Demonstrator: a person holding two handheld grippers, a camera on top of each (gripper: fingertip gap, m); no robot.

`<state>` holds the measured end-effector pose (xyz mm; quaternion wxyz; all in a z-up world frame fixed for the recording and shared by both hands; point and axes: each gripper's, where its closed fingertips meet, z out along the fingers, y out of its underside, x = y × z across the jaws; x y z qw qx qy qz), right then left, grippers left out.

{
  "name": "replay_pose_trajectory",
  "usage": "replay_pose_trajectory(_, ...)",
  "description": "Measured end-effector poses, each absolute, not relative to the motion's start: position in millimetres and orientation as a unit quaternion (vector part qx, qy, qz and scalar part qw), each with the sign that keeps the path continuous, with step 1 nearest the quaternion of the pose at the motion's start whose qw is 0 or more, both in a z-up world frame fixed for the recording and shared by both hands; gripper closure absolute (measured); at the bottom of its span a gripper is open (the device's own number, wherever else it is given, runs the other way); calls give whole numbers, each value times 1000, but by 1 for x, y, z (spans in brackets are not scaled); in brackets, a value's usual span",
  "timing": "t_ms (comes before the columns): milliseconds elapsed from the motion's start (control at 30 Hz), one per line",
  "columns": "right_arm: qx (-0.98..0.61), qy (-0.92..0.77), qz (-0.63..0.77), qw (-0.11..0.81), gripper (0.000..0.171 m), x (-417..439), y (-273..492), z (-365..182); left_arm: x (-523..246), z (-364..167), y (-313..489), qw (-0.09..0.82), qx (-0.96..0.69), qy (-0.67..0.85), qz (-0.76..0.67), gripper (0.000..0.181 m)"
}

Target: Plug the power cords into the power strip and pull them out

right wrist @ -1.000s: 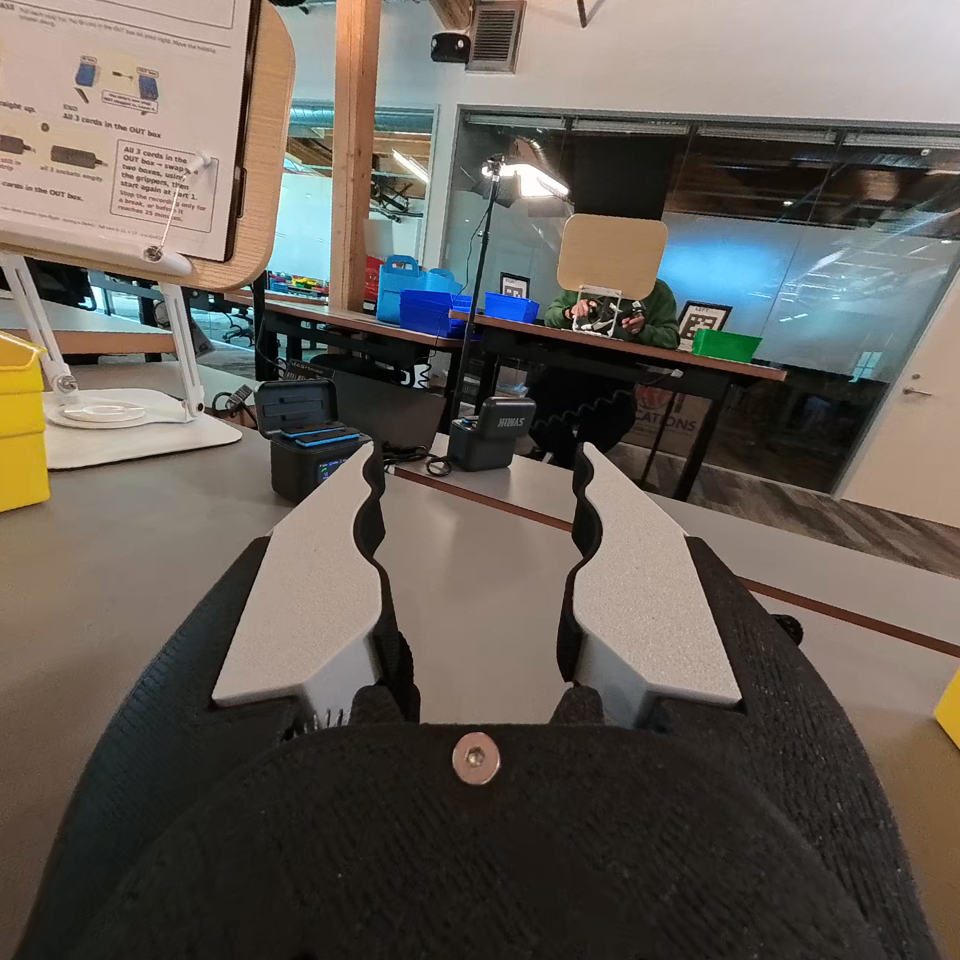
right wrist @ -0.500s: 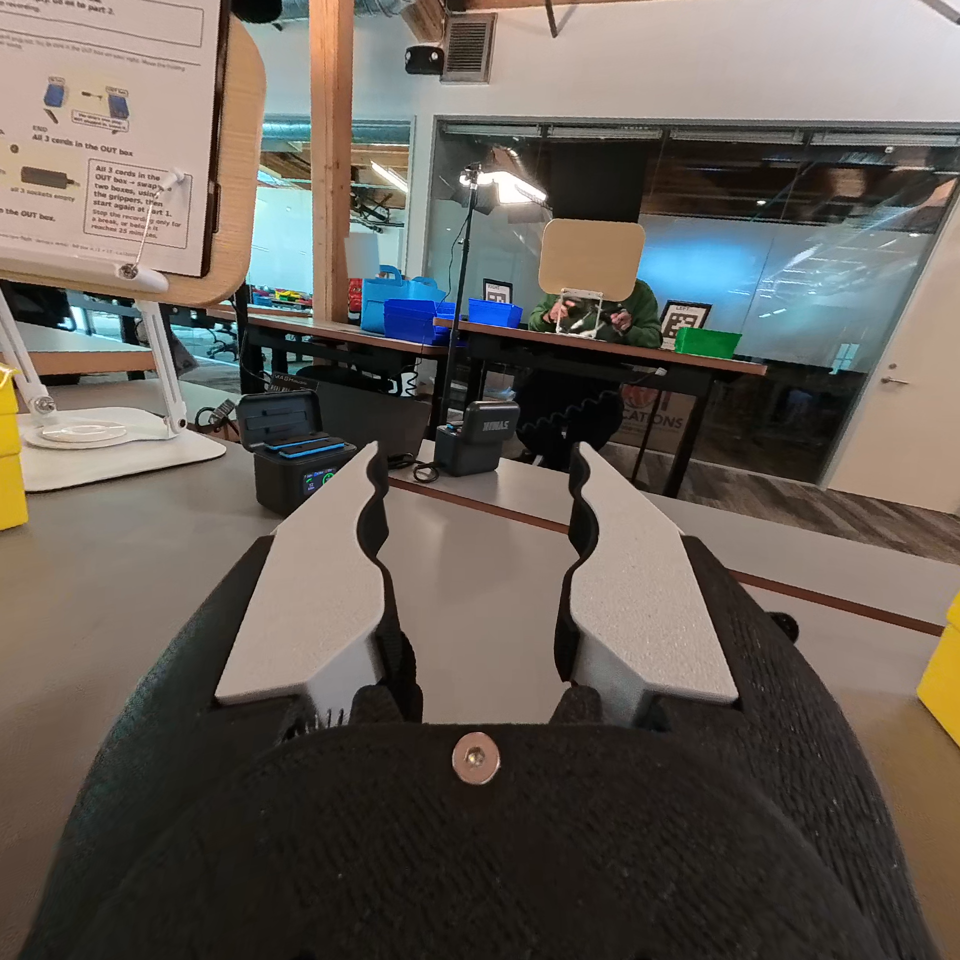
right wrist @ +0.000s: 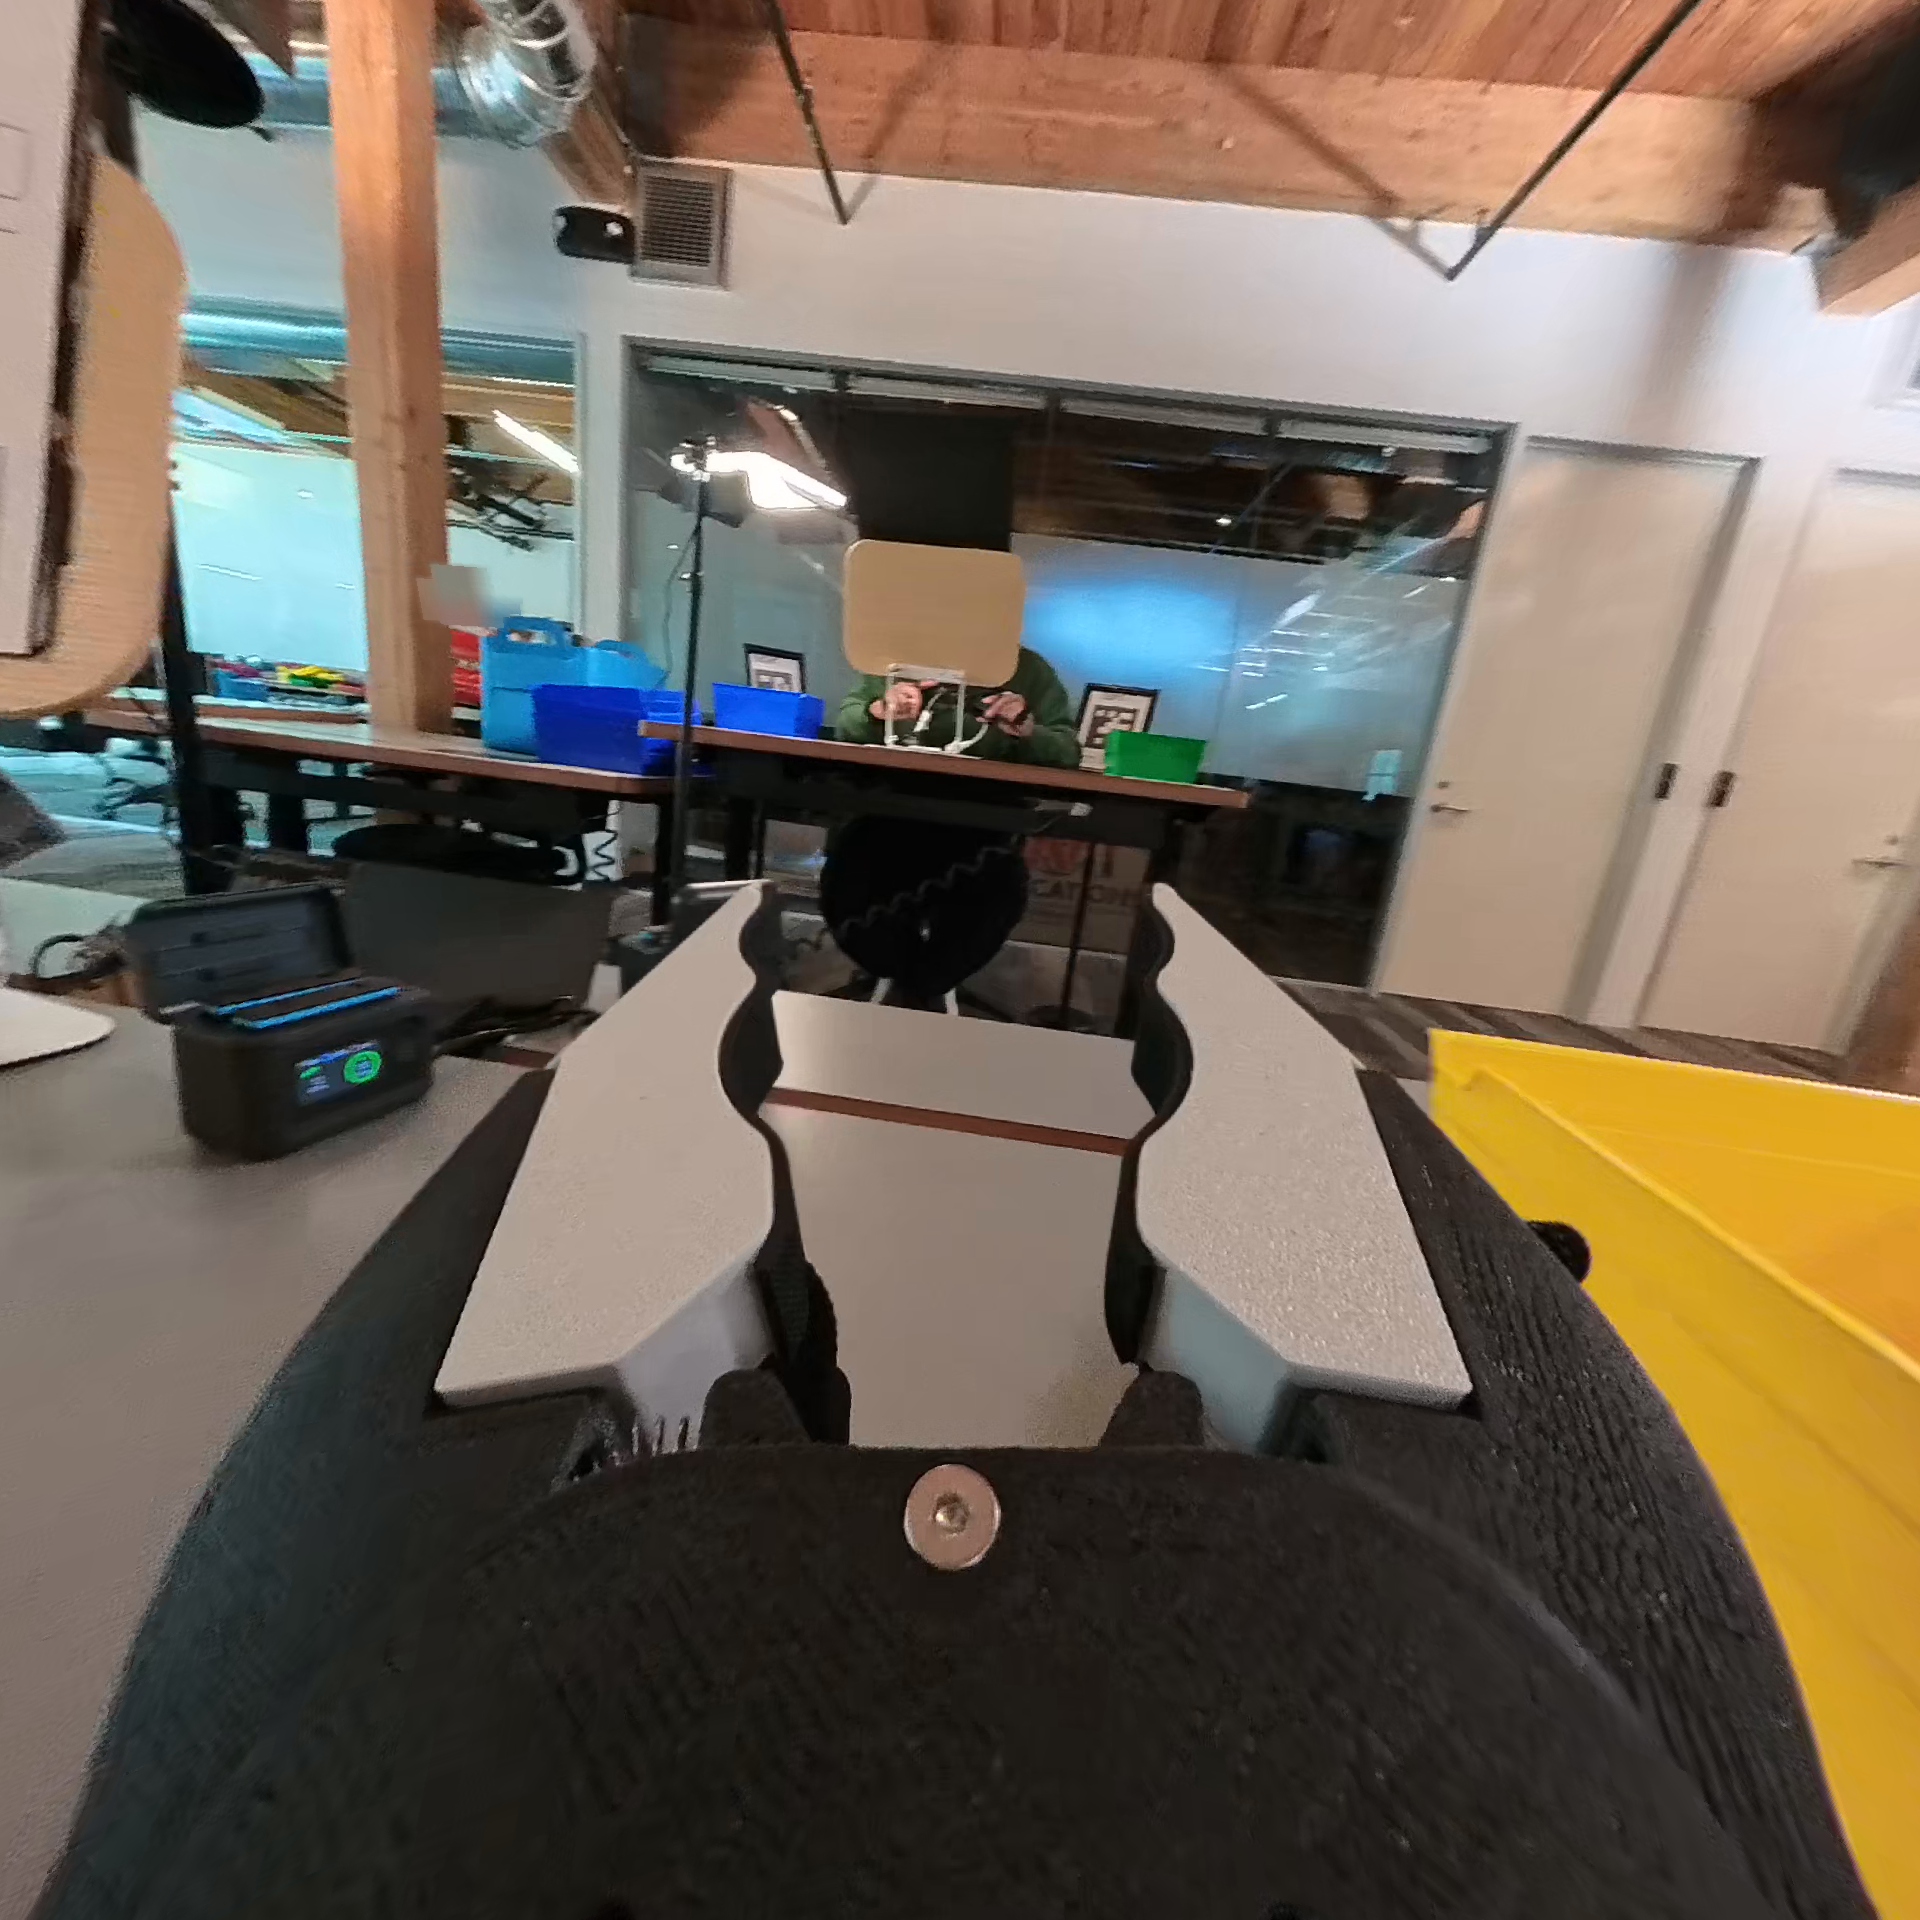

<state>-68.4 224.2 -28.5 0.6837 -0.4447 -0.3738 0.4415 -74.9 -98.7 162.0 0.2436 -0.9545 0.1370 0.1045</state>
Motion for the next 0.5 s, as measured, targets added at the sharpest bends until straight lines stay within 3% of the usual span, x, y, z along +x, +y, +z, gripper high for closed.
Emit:
replay_pose_trajectory(267,-442,-359,380,729,105,-43,258,-21,-91,34,30,233,-958,125,-112,176)
replay_pose_trajectory(500,-439,-363,376,731,106,-46,260,-20,-158,-120,90,185,-981,24,-58,175)
